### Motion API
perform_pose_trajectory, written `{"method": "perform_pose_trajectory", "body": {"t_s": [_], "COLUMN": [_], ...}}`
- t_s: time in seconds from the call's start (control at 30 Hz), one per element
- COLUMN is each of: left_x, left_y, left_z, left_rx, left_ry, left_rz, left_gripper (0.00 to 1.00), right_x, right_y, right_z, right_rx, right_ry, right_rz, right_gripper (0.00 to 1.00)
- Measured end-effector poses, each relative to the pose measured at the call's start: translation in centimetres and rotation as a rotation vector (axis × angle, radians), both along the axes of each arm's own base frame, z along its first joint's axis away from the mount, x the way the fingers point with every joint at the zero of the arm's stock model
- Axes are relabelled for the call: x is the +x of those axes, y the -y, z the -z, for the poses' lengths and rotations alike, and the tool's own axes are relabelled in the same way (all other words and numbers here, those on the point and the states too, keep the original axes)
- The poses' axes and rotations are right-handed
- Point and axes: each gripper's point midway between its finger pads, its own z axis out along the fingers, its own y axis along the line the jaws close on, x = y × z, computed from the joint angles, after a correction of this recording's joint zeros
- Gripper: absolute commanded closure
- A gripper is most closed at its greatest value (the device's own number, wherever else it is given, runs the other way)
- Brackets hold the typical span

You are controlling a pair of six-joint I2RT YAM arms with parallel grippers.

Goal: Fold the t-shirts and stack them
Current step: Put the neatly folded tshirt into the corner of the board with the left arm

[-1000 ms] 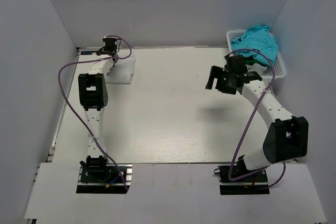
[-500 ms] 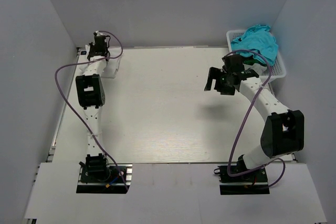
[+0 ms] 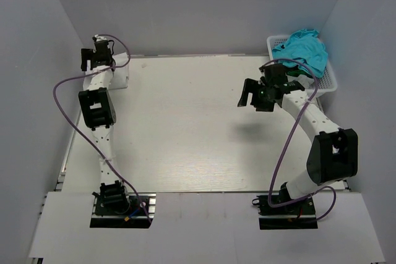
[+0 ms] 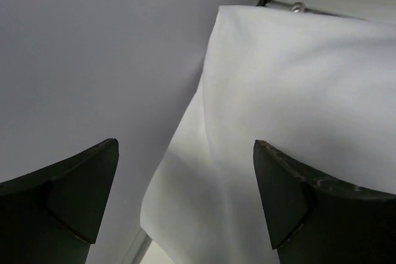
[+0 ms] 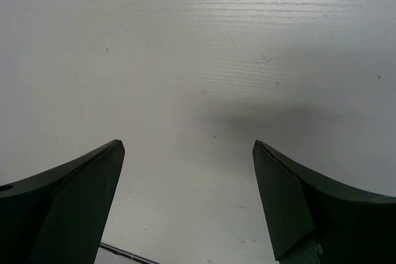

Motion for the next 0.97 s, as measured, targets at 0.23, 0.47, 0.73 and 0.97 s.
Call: {"method": "perform_pose_trajectory", "body": {"t_s": [0.23,0.47,0.73,0.97], "left_x": [1.4,-5.5,-24.1,-30.2], "left_y": [5.1,17.4,35.1,38.6], "left_z": [-6.0,-15.8,-11.7,-6.9], "left_rx": [-0.197,-0.518,-0.833,-0.885], "left_ry": [0.123,0.245,0.072,-0.082], "left_rz": [0.134,0.301,0.576,0.576], "left_gripper": [0.0,0.0,0.0,0.0], "right_x": [0.0,-1.3,-5.0,-6.0], "right_y": [-0.3,-0.5,0.6,1.4], "right_z": [-3.5,-4.9,-3.3,-4.2], "right_rx": [0.047,0.108,0.137,0.151], "right_ry": [0.116,0.216,0.257,0.344], "right_rz": [-0.002,-0.003,0.034,0.077], "right_gripper": [0.1,0.1,0.1,0.1]}}
